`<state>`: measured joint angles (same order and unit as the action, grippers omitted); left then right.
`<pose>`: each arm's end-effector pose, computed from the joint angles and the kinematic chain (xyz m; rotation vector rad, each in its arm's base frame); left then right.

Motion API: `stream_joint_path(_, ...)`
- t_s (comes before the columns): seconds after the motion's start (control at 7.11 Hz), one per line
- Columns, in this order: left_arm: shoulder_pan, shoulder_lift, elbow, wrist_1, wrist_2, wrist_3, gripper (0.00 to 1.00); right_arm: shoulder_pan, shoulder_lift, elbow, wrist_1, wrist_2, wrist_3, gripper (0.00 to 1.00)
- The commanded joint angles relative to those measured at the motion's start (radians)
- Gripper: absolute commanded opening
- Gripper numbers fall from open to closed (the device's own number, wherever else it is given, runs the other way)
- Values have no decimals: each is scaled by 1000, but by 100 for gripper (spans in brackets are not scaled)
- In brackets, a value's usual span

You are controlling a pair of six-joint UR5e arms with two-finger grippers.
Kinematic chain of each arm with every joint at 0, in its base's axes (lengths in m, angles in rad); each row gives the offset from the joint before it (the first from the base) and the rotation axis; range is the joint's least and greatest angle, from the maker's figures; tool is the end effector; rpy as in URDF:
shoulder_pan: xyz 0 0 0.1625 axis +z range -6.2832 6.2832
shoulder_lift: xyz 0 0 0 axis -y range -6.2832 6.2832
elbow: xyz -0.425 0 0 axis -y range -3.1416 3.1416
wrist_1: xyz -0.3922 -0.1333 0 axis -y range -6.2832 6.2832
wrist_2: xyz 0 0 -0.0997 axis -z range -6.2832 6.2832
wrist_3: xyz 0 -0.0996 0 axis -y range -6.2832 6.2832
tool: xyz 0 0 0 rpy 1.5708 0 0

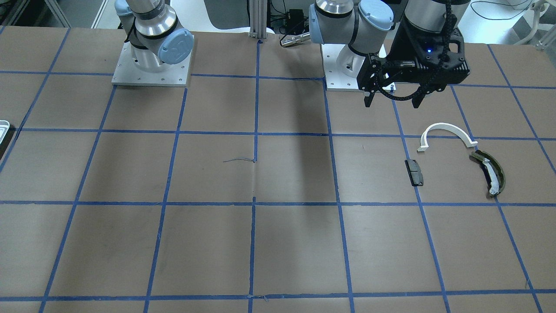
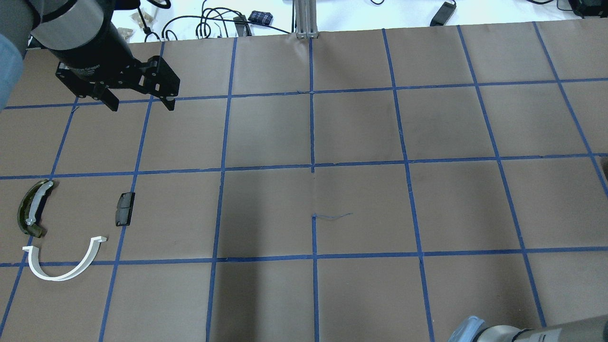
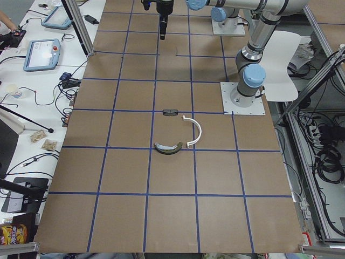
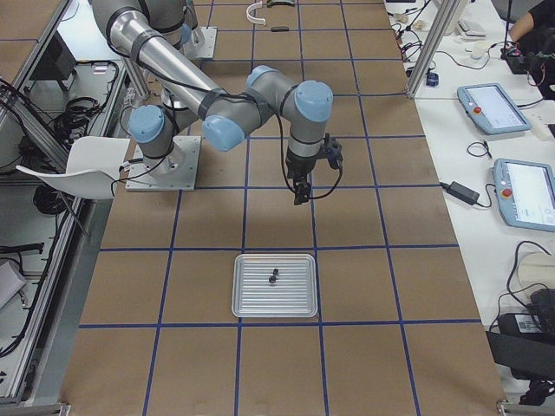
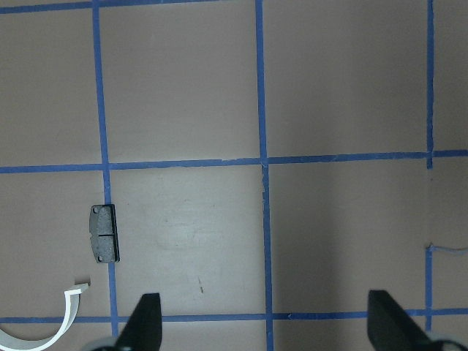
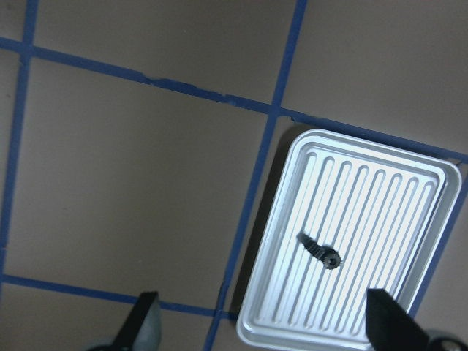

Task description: Place bearing gear from tray to pile

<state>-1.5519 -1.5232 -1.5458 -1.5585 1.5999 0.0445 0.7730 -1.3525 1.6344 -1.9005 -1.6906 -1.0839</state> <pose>-0.1213 -0.4811 0.5247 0.0379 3.1069 -0.1305 -0.3254 -0.4871 0.3743 0.4278 -3.0003 -0.1042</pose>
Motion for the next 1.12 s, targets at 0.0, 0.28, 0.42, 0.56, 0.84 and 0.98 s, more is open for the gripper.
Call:
stream_joint_path(0.0, 0, 0, 1, 0, 0, 0, 100, -81, 110, -1, -126, 5, -199, 100)
stream_joint_path(0.28, 1, 0, 1, 0, 0, 0, 100, -107, 198, 2, -127, 11, -281, 100)
stream_joint_path(0.42, 1, 0, 1, 0, 0, 0, 100, -119, 232, 5, -144, 8, -304, 100)
stream_joint_path(0.56, 1, 0, 1, 0, 0, 0, 100, -123, 259, 11, -173, 0, -361, 100)
stream_joint_path(0.84, 1, 0, 1, 0, 0, 0, 100, -126, 288, 13, -199, 0, -386, 100)
stream_joint_path(0.98, 1, 0, 1, 0, 0, 0, 100, -126, 294, 19, -207, 0, -392, 97)
